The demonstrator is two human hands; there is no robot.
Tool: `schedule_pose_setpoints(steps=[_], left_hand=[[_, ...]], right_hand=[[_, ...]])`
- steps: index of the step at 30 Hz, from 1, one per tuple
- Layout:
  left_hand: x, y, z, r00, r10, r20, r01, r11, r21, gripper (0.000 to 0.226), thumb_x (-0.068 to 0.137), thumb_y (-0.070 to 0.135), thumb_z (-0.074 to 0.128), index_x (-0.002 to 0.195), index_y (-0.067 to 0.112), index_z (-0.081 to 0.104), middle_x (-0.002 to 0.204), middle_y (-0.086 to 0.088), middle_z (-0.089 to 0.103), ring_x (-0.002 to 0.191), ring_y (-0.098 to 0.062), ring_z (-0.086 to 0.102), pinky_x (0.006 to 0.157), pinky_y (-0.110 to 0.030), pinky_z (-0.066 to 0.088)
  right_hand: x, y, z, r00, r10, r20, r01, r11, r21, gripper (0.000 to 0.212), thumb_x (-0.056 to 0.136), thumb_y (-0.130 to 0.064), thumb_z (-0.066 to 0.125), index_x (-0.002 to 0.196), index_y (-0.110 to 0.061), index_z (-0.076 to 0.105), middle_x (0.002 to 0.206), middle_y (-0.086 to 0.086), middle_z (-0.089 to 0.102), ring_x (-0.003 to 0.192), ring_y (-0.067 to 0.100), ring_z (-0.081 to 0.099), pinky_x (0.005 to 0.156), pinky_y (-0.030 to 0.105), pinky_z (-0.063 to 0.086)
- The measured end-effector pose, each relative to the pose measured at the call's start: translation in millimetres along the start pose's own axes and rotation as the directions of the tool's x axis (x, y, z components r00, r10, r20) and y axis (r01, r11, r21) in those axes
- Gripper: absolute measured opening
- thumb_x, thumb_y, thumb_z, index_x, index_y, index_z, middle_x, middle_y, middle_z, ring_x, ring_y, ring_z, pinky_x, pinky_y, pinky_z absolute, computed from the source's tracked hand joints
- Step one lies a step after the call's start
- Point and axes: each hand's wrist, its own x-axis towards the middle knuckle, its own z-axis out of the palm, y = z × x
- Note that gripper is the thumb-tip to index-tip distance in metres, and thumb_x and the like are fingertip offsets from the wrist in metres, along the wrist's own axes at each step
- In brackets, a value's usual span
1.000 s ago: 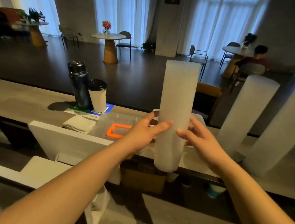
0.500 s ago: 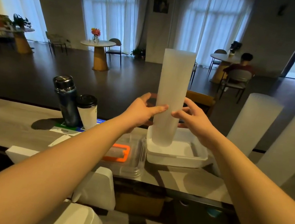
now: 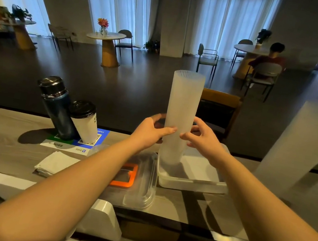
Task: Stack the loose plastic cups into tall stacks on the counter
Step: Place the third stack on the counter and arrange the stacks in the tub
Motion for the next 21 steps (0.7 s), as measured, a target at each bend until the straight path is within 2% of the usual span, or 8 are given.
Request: schedule_pose_setpoints(steps=[2, 6, 9, 11, 14, 17, 21], left_hand=[[5, -9, 2, 1.000, -0.003, -0.010, 0.004, 1.000, 0.017, 0.063, 0.084, 0.041, 0.074, 0.140, 0.023, 0.051, 0.124, 0.003, 0.065, 0.110, -0.016, 0.063, 0.087, -0.037, 0.060], [7, -27, 5, 0.999, -0.009, -0.037, 0.009, 1.000, 0.012, 0.062, 0.082, 0.041, 0.077, 0.137, 0.026, 0.052, 0.122, 0.004, 0.065, 0.109, -0.014, 0.063, 0.087, -0.036, 0.060], [5, -33, 6, 0.999, 0.010, -0.045, -0.011, 1.000, -0.018, 0.059, 0.083, 0.035, 0.076, 0.136, 0.025, 0.052, 0.117, 0.006, 0.066, 0.105, -0.010, 0.064, 0.081, -0.028, 0.059], [4, -34, 6, 0.999, 0.014, -0.043, -0.015, 1.000, -0.024, 0.059, 0.083, 0.035, 0.076, 0.136, 0.025, 0.051, 0.118, 0.005, 0.066, 0.106, -0.010, 0.064, 0.082, -0.029, 0.059], [0, -33, 5, 0.999, -0.023, -0.033, 0.023, 1.000, -0.003, 0.061, 0.084, 0.040, 0.075, 0.138, 0.028, 0.049, 0.122, 0.004, 0.065, 0.110, -0.014, 0.062, 0.090, -0.038, 0.057], [-9, -27, 5, 0.996, -0.079, -0.029, 0.081, 0.993, 0.084, 0.060, 0.087, 0.043, 0.071, 0.139, 0.028, 0.047, 0.121, 0.003, 0.062, 0.107, -0.014, 0.060, 0.091, -0.039, 0.056], [-30, -19, 4, 0.984, -0.078, -0.162, 0.104, 0.982, 0.160, 0.051, 0.086, 0.043, 0.072, 0.128, 0.022, 0.051, 0.102, 0.007, 0.058, 0.091, -0.004, 0.056, 0.084, -0.035, 0.056]], right_hand=[[5, 8, 3, 1.000, 0.001, -0.001, -0.001, 1.000, 0.002, 0.058, 0.089, -0.022, 0.072, 0.141, -0.026, 0.047, 0.114, 0.000, 0.062, 0.106, 0.016, 0.061, 0.084, 0.028, 0.055], [7, 22, 11, 1.000, -0.006, -0.022, 0.006, 1.000, -0.005, 0.058, 0.088, -0.022, 0.073, 0.140, -0.026, 0.046, 0.112, -0.004, 0.059, 0.105, 0.013, 0.060, 0.083, 0.025, 0.053], [5, 29, 15, 0.999, -0.022, -0.040, 0.021, 1.000, -0.008, 0.059, 0.089, -0.023, 0.073, 0.140, -0.028, 0.044, 0.114, -0.004, 0.057, 0.104, 0.010, 0.057, 0.073, 0.017, 0.047], [3, 29, 16, 0.999, -0.027, -0.047, 0.027, 1.000, -0.009, 0.059, 0.089, -0.023, 0.073, 0.140, -0.029, 0.043, 0.115, -0.004, 0.057, 0.105, 0.010, 0.056, 0.071, 0.015, 0.045], [0, 26, 15, 0.998, -0.029, -0.055, 0.028, 1.000, -0.005, 0.061, 0.088, -0.023, 0.075, 0.141, -0.028, 0.045, 0.117, -0.001, 0.058, 0.107, 0.013, 0.057, 0.077, 0.019, 0.050], [-8, 22, 14, 0.998, 0.001, -0.068, -0.002, 1.000, -0.026, 0.066, 0.086, -0.026, 0.077, 0.142, -0.028, 0.043, 0.123, 0.002, 0.057, 0.111, 0.018, 0.058, 0.092, 0.035, 0.055], [-27, 18, 8, 0.988, 0.044, -0.149, -0.050, 0.998, -0.036, 0.075, 0.085, -0.030, 0.078, 0.148, -0.026, 0.038, 0.132, 0.004, 0.052, 0.117, 0.019, 0.054, 0.090, 0.030, 0.048]])
